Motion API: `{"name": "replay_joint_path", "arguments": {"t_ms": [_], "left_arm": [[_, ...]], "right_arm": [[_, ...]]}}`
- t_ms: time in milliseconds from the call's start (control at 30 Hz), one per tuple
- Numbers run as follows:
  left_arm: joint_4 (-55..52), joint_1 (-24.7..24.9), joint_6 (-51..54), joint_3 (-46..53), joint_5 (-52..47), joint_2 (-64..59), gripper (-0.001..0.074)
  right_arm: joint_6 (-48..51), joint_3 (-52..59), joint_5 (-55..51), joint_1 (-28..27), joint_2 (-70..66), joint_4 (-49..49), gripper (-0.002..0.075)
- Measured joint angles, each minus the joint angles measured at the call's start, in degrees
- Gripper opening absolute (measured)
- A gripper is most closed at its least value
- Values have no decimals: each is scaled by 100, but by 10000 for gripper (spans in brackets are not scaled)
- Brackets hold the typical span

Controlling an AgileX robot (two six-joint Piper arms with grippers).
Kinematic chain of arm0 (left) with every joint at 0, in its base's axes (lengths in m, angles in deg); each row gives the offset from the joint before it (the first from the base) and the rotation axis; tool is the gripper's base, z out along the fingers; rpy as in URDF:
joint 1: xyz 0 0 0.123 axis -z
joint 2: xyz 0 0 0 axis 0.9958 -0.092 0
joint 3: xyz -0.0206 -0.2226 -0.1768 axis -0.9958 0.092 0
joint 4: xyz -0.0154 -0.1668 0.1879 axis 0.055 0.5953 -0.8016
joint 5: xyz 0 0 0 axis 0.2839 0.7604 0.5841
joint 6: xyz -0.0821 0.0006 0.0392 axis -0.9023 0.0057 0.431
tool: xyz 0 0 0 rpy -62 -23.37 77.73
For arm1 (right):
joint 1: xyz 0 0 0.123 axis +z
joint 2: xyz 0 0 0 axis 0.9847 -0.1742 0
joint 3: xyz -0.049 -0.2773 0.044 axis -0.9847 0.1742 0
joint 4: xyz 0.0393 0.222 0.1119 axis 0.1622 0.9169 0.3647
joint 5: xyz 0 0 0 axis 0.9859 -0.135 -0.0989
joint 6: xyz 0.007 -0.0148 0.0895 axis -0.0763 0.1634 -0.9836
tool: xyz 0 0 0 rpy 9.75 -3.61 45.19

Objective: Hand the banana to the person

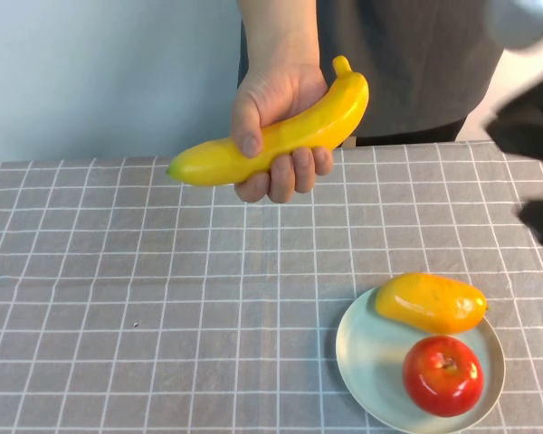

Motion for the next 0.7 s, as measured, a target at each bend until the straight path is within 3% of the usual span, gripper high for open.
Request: {"name": "replay_joint_path", "arguments": {"t_ms": [400, 500, 700], "left_arm": [[0, 0, 0, 0, 0, 0, -4], [0, 0, 0, 0, 0, 0, -4], [0, -10, 0, 0, 0, 0, -4]], "right_arm": [[-992, 851, 357, -162, 498, -453, -7], [-1128, 1988, 1533, -957, 1025, -17, -7], [-1116, 5143, 5102, -3195, 2533, 662, -7]]}}
